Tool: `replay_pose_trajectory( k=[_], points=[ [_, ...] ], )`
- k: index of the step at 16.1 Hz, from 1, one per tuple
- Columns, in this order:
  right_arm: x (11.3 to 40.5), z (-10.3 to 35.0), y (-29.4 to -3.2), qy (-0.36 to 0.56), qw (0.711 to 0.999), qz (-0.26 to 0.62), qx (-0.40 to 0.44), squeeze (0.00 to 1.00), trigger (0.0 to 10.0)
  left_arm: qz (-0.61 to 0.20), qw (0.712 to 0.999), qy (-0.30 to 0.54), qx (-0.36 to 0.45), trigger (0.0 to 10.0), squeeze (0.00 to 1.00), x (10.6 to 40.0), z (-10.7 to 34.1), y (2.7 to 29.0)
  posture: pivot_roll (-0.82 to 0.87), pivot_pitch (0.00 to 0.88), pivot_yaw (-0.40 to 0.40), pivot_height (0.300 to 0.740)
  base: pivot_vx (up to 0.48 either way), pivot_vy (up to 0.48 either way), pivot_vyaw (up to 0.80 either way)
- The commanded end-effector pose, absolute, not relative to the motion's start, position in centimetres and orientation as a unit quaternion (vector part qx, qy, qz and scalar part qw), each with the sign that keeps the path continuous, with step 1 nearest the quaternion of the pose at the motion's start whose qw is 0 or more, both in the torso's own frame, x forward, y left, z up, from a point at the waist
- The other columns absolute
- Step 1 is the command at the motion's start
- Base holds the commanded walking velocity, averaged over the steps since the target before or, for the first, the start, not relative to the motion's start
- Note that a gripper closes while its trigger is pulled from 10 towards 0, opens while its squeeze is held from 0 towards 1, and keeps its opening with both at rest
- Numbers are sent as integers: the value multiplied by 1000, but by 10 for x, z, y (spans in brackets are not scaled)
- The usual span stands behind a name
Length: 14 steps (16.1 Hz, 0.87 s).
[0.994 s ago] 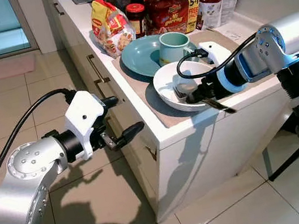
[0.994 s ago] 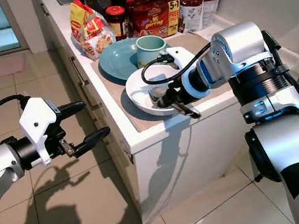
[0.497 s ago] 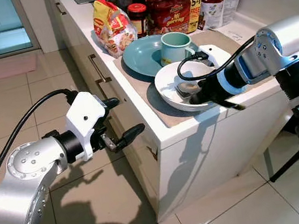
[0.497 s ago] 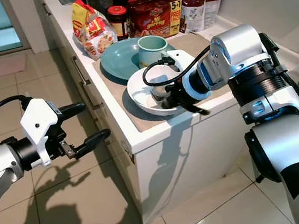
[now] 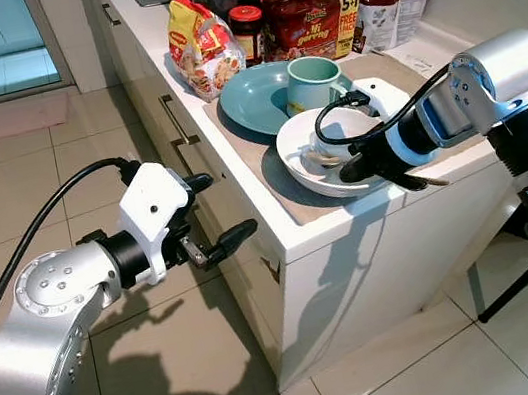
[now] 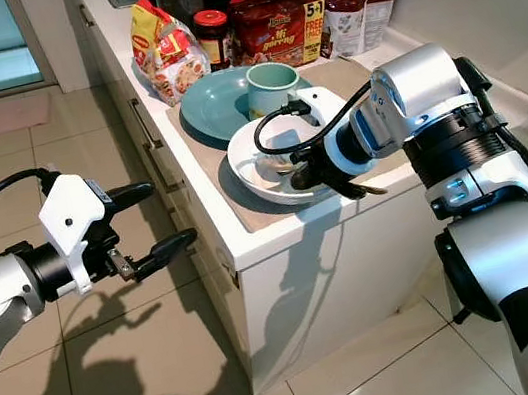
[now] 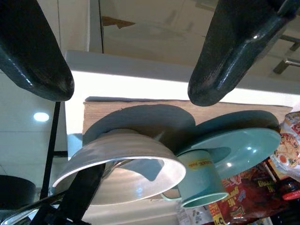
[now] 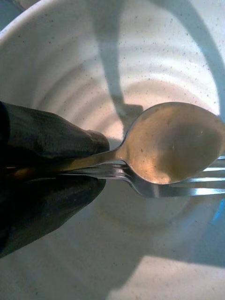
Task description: Setting the table
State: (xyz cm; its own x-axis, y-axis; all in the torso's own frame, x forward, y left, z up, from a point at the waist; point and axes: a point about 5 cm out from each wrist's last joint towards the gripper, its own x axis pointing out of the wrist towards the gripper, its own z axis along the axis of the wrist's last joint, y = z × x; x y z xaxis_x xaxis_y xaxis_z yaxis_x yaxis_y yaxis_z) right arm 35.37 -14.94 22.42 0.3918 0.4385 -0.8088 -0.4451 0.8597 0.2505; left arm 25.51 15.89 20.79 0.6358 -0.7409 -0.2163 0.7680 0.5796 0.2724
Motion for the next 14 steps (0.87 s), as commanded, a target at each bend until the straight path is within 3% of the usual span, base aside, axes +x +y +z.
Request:
replay_pose_trajectory(
  k=[1,11,14],
  points=[
    [358,242,-152,459,849,261,-17,0,0,-434,882,31,180,10000,0,254,213,154,73,0,-94,740,0,0,0],
    [363,277,-152,393,871,294,-9,0,0,-430,884,23,183,10000,0,254,215,155,75,0,-92,740,0,0,0],
    [365,300,-156,307,899,308,50,0,0,-393,905,-12,166,10000,0,263,223,153,77,0,-101,740,0,0,0]
  ],
)
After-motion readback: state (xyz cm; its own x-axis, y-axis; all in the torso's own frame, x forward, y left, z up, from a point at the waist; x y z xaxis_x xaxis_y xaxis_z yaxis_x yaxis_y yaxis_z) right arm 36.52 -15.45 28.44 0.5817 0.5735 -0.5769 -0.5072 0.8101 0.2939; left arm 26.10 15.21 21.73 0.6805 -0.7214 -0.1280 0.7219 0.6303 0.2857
